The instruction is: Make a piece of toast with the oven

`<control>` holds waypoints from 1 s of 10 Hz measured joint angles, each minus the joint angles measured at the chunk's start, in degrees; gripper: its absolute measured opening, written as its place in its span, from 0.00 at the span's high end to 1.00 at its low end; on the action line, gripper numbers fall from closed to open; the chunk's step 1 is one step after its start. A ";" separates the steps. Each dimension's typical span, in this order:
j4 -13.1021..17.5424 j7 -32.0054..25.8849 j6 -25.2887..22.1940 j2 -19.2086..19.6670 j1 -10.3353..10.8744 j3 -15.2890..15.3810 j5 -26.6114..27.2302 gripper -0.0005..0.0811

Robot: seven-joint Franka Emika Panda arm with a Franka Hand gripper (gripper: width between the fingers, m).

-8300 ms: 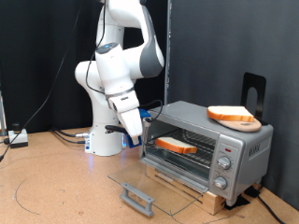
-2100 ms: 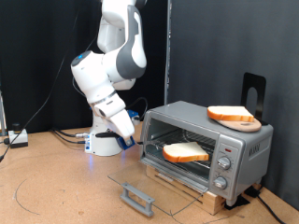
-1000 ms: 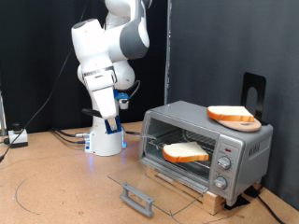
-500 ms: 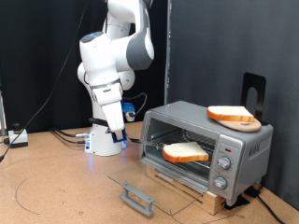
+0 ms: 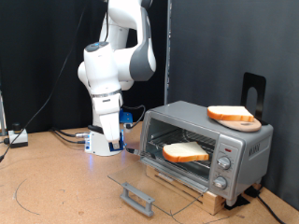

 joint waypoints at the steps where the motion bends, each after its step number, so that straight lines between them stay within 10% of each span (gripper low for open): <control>1: 0.00 -0.02 0.66 0.78 0.07 0.56 0.09 0.51; 10: -1.38 -3.08 -6.27 -3.48 7.99 1.48 8.88 0.51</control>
